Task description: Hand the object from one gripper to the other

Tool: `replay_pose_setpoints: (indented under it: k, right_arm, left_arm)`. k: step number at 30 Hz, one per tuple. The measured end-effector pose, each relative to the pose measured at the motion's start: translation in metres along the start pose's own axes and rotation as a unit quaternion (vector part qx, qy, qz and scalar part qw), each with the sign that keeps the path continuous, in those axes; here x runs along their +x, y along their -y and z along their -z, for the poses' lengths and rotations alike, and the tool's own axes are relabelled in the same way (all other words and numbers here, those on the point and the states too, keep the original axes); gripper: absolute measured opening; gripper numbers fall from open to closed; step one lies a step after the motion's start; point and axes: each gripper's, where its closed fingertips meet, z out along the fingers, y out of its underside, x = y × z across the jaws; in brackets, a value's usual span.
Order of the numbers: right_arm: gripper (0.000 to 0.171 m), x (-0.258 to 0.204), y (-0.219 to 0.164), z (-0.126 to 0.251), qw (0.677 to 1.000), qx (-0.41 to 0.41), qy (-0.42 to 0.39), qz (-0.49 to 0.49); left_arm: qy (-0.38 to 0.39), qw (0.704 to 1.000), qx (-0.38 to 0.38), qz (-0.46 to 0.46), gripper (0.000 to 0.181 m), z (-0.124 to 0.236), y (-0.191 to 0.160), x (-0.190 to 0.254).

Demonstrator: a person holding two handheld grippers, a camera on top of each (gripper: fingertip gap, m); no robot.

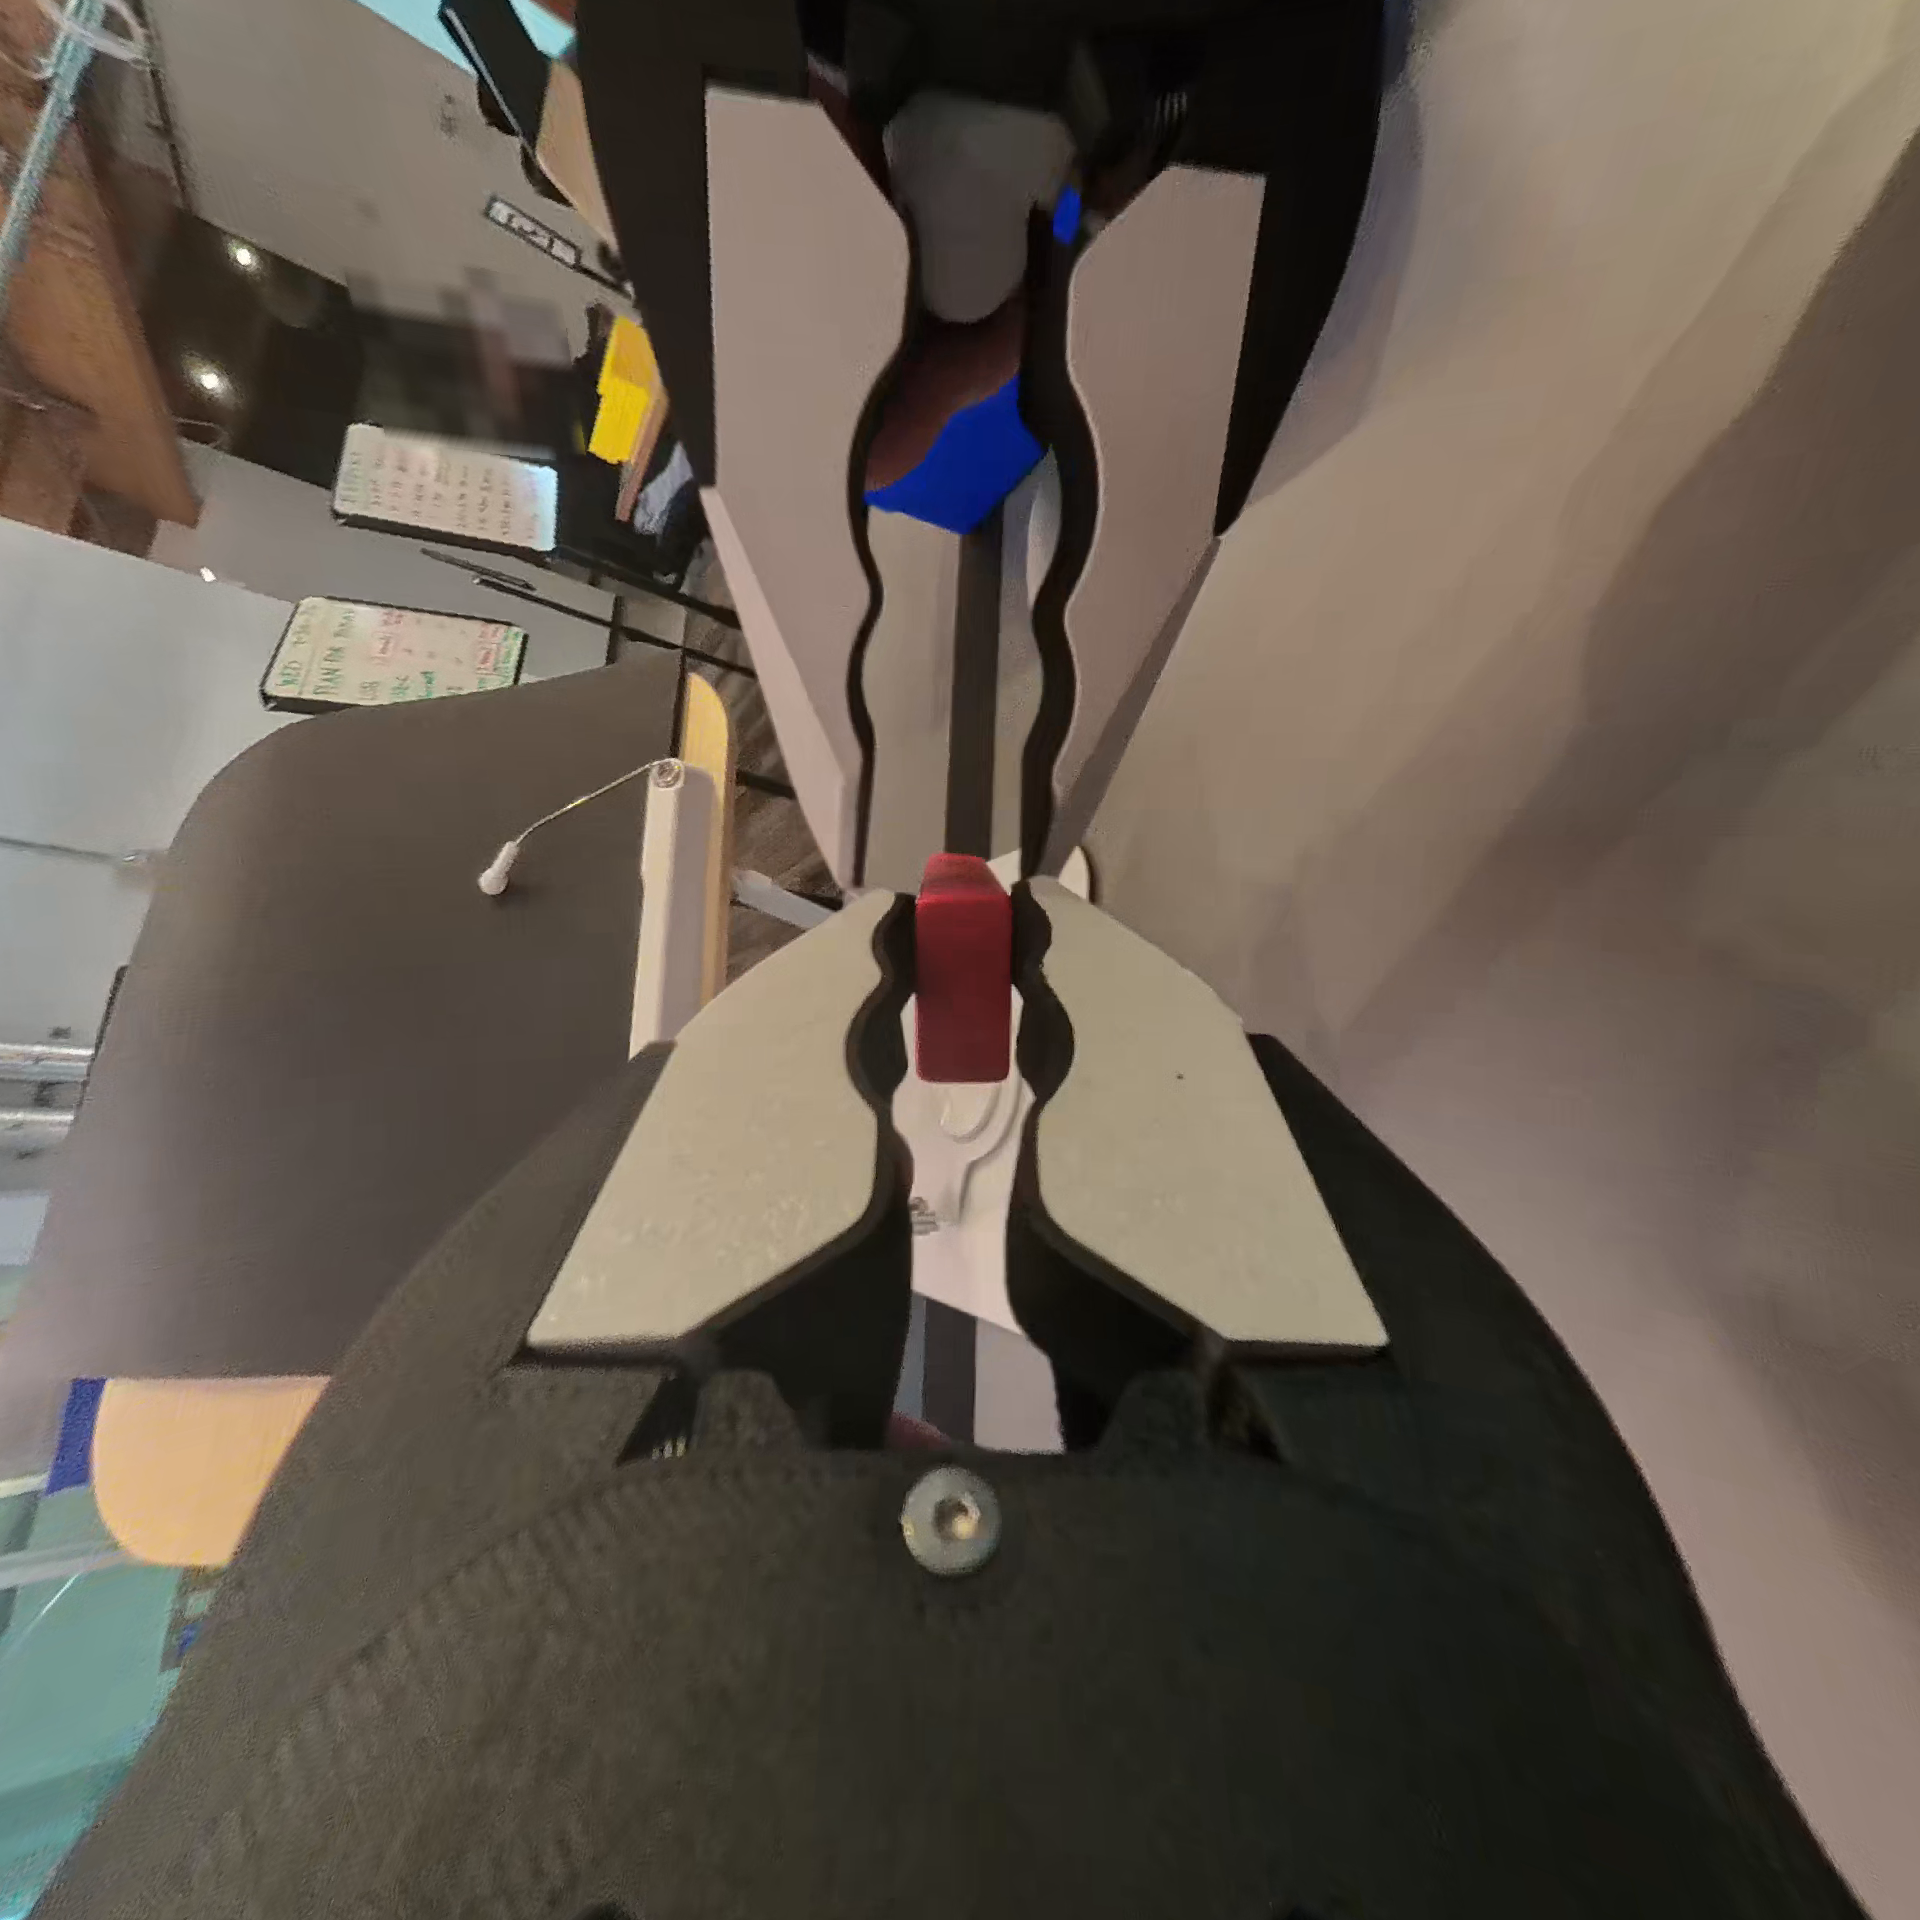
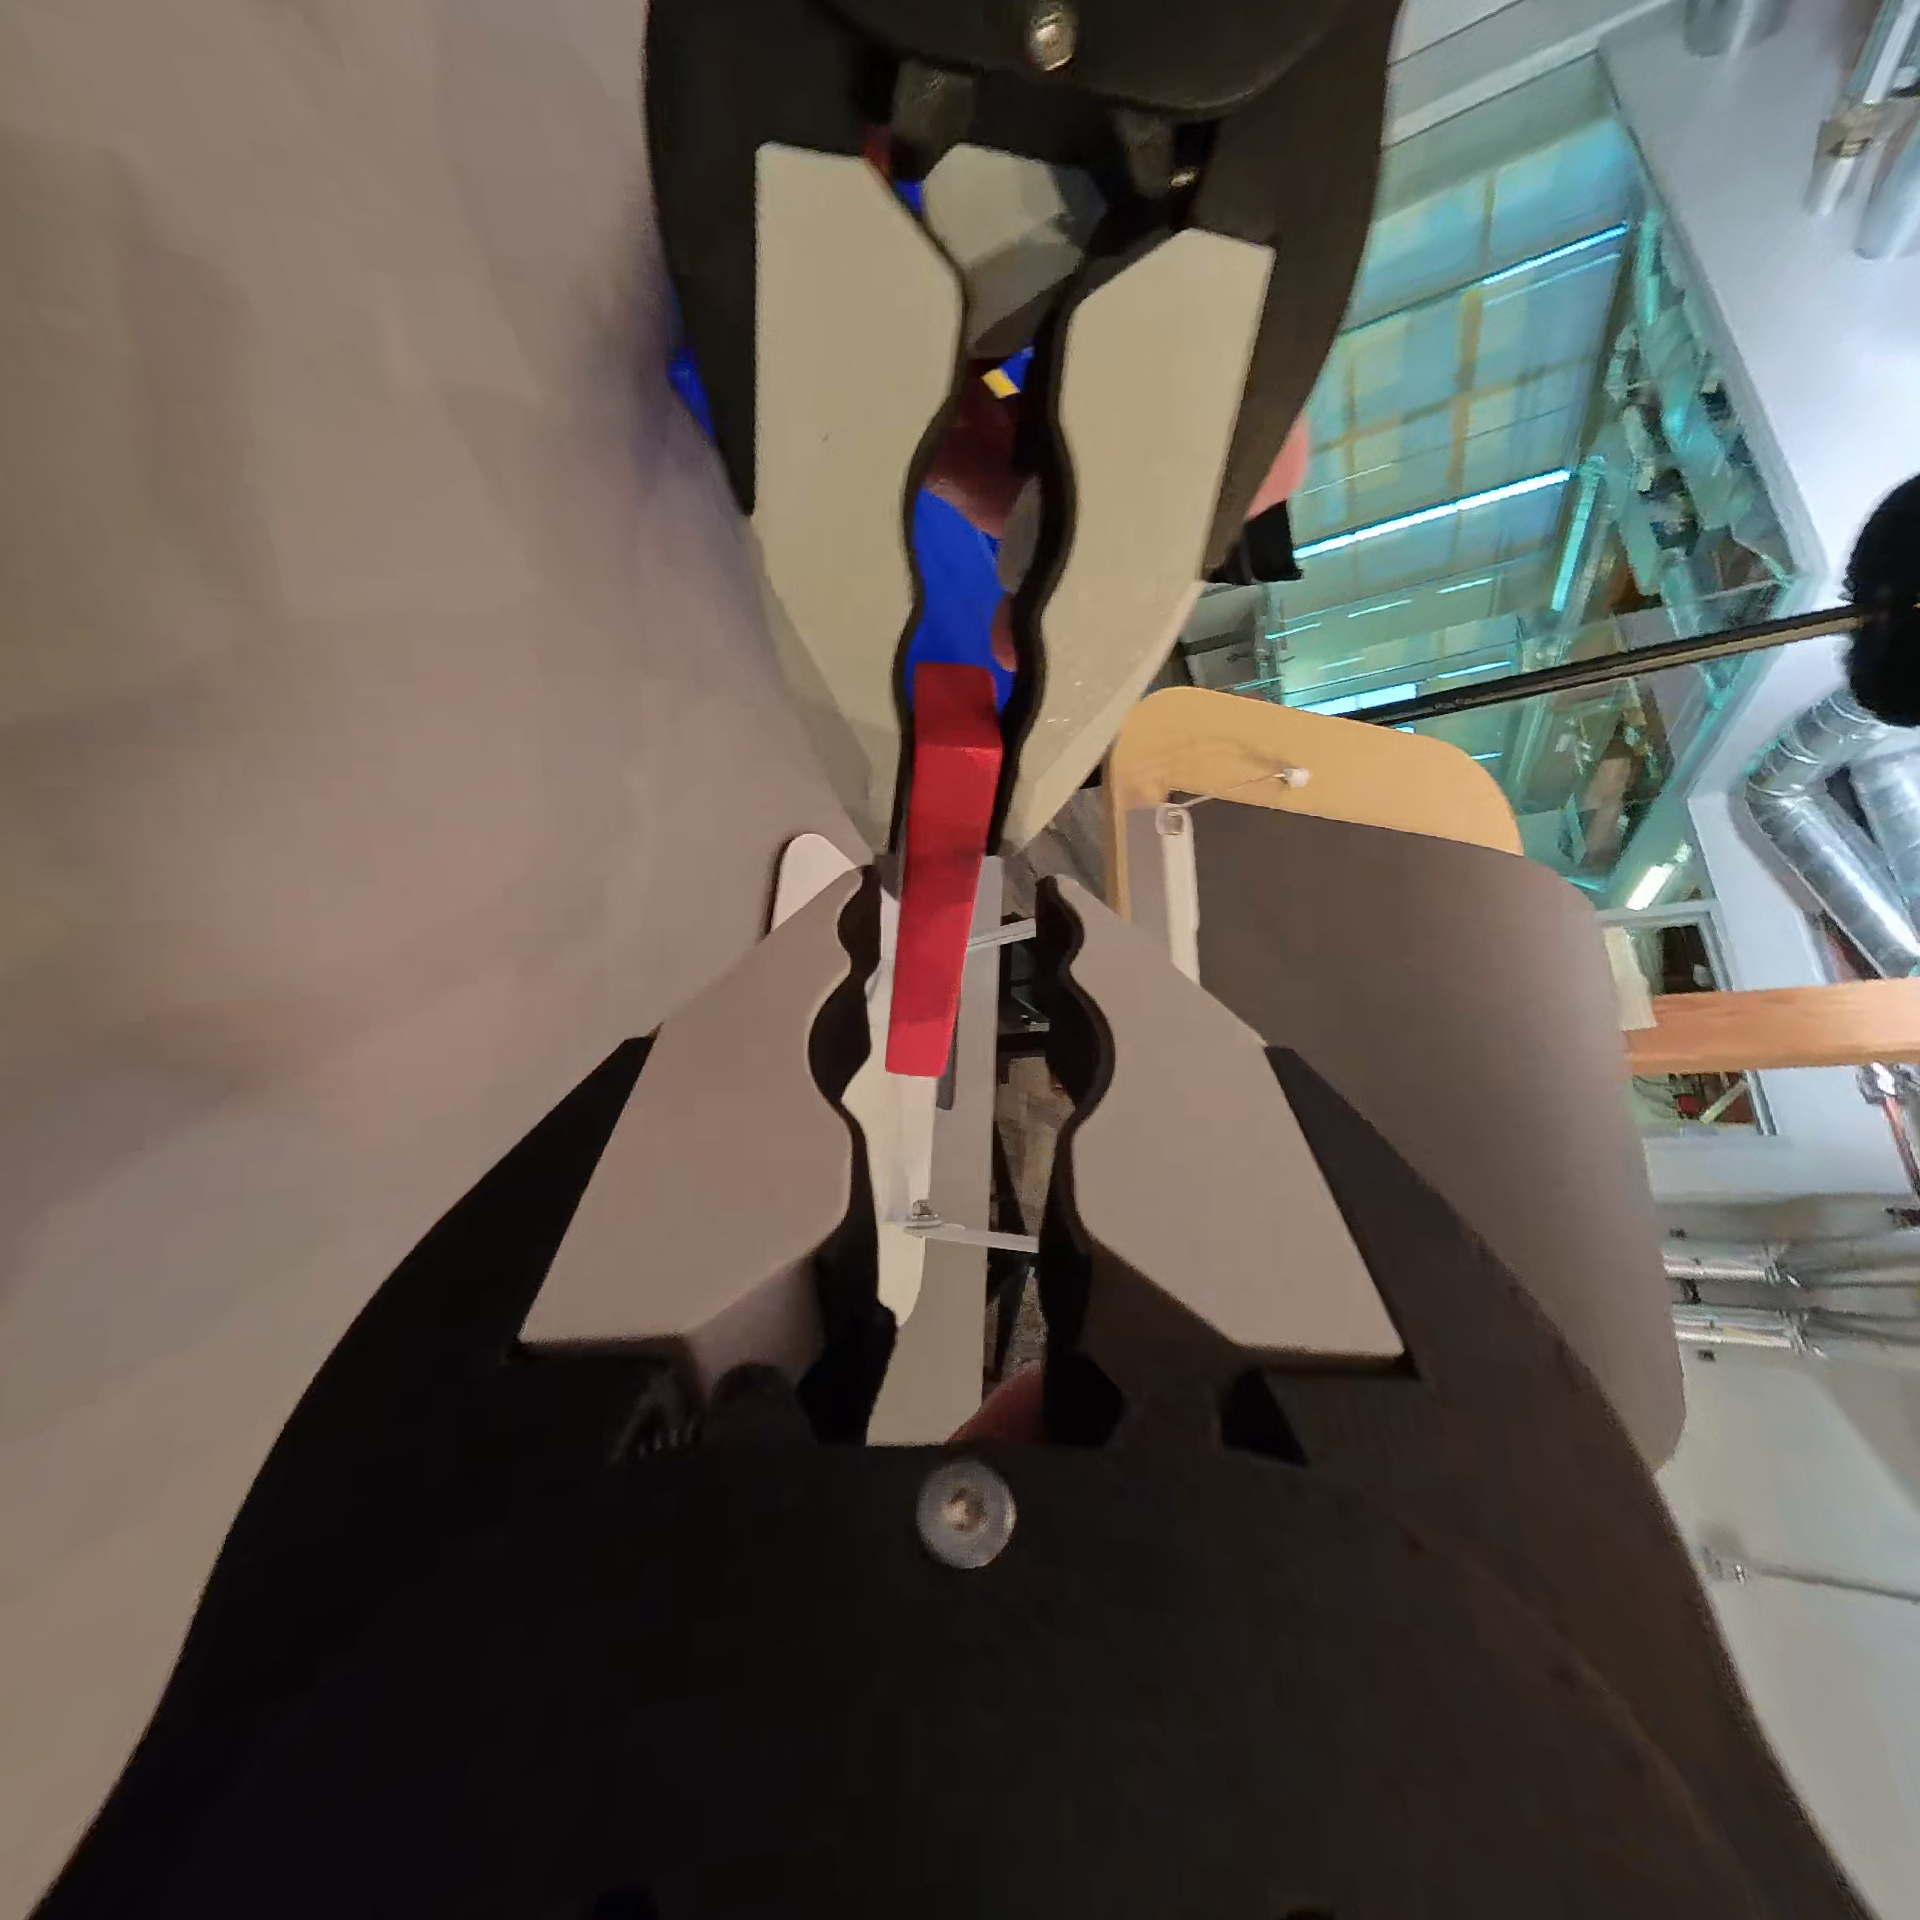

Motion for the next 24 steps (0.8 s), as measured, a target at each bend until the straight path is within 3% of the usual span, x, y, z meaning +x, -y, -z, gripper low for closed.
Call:
replay_pose_setpoints:
  k: [11,17,21,24]
  right_arm:
    - [0.013,-0.010,0.006,-0.008,1.000,0.016,0.009,-0.007]
    - [0.012,-0.007,0.009,-0.007,0.991,0.047,0.037,-0.121]
    - [0.013,0.005,0.005,-0.007,0.957,0.081,0.053,-0.273]
    - [0.012,0.019,0.002,-0.004,0.893,0.129,0.077,-0.425]
  left_arm:
    - [-0.041,0.999,0.021,0.017,0.017,0.009,0.009,0.009]
    - [-0.024,0.999,0.032,0.015,0.017,0.010,0.012,0.002]
    - [0.024,0.999,0.028,-0.016,0.045,0.013,0.011,-0.011]
    - [0.063,0.996,0.018,-0.054,0.067,0.011,0.011,-0.018]
